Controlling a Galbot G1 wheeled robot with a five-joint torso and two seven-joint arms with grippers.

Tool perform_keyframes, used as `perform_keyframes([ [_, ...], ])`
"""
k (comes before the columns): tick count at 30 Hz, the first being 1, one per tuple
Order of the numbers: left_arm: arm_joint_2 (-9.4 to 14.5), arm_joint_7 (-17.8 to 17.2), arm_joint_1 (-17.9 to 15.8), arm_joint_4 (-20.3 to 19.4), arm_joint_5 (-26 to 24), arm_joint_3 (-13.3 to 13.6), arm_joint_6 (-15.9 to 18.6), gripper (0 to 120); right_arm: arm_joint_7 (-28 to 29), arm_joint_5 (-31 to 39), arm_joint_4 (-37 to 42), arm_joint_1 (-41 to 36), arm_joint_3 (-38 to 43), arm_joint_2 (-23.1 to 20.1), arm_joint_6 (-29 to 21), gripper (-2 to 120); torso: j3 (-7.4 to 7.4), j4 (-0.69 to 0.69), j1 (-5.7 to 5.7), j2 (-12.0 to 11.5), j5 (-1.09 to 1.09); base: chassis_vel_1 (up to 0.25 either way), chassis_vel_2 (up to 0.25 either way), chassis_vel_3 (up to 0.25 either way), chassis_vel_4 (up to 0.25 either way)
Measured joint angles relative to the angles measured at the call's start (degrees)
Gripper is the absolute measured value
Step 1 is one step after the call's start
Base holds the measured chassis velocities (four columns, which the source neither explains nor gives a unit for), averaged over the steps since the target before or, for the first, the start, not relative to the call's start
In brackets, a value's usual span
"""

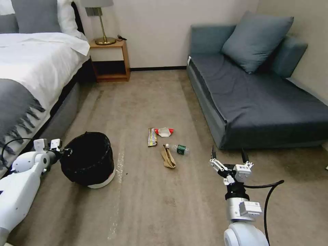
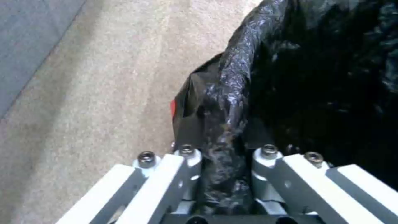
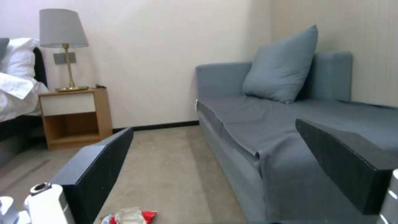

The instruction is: Pick up the trash bin, then pick up the garbage on the floor and place it into the trash bin.

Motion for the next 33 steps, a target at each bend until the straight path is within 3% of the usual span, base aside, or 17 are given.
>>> perform_keyframes([
  [3,0.4,-1.4,1.3,-1.9,-1.6,-1.6,-1.7,5,0.0,0.1,0.0,0.1,-0.2,-0.1,0.0,100,0.02,-0.02,0.01,0.0,-0.06,0.0,0.0,0.0,0.0],
  [8,1.3,-2.7,3.0,-4.5,-2.7,-3.4,-2.5,5,0.0,0.2,0.0,0.3,-0.4,-0.2,0.0,100,0.01,-0.01,0.0,0.0,0.02,0.0,0.0,0.0,0.0],
  [15,3.8,-5.9,8.1,-13.4,-1.9,-7.0,-2.9,5,0.1,2.0,-0.4,0.9,-1.3,-1.1,-0.3,100,0.0,0.0,0.01,0.0,0.02,0.0,0.0,0.0,0.0],
  [20,4.6,-6.4,9.3,-15.4,-0.3,-7.7,-2.9,5,0.1,3.0,-0.7,1.2,-1.6,-1.4,-0.6,100,0.0,0.0,0.01,0.0,0.02,0.0,0.0,0.0,0.0],
  [23,6.0,-7.1,11.4,-19.1,1.4,-8.9,-2.3,5,1.5,2.2,-2.0,1.9,-1.9,-1.9,-1.1,100,0.0,0.01,0.01,0.0,0.04,0.0,0.0,0.0,0.0],
  [28,6.7,-7.3,13.5,-21.7,2.2,-9.1,-1.6,5,1.5,1.3,-3.1,2.0,-2.3,-2.3,-0.6,100,0.0,0.0,0.01,0.0,0.03,0.0,0.0,0.0,0.0],
  [33,7.0,-7.3,15.9,-24.6,2.6,-9.3,-1.4,5,-3.9,-0.2,-6.3,1.3,-3.9,-3.7,4.5,100,0.0,0.0,0.01,0.0,0.03,0.0,0.0,0.0,0.0],
])
